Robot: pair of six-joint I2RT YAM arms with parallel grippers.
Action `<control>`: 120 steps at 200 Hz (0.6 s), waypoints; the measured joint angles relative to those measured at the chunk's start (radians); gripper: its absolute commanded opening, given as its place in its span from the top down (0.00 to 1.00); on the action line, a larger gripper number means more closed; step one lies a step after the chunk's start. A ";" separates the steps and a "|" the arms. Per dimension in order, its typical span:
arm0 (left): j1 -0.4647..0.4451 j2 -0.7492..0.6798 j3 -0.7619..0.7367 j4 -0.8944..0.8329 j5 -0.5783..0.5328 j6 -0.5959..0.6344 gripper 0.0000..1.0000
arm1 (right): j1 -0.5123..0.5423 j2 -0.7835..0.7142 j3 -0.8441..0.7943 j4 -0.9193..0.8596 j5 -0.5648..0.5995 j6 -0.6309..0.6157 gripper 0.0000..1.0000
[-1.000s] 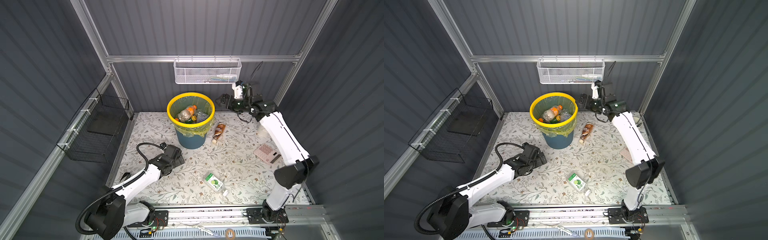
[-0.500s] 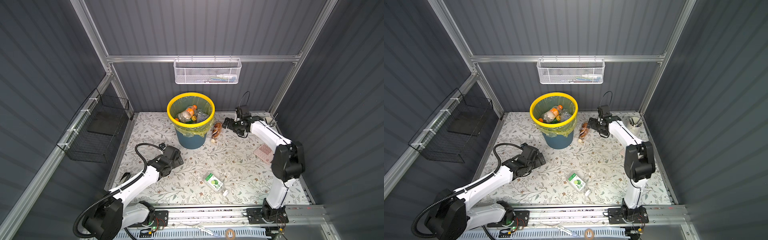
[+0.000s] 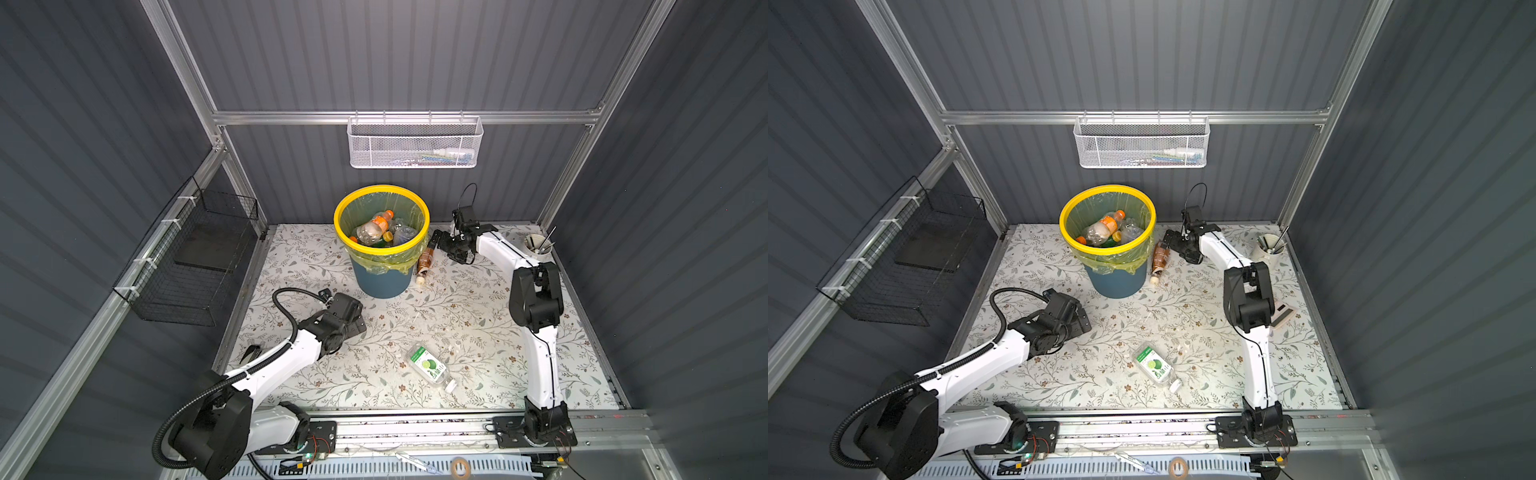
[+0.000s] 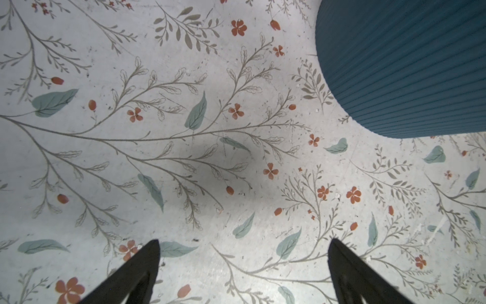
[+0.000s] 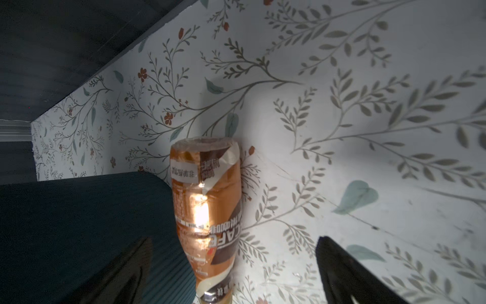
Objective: Throw the plastic bottles in the bin
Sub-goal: 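Lower the right gripper onto the brown coffee bottle beside the bin and grasp, then lift the coffee bottle with the right gripper over the bin and open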
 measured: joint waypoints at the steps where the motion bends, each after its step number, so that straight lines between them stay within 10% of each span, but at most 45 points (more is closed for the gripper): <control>1: 0.000 0.001 0.000 0.000 0.000 0.000 0.01 | 0.001 0.005 0.007 -0.003 -0.001 0.001 0.02; 120: 0.000 0.045 0.003 -0.006 -0.001 0.000 0.00 | 0.039 0.189 0.260 -0.243 0.000 -0.060 0.39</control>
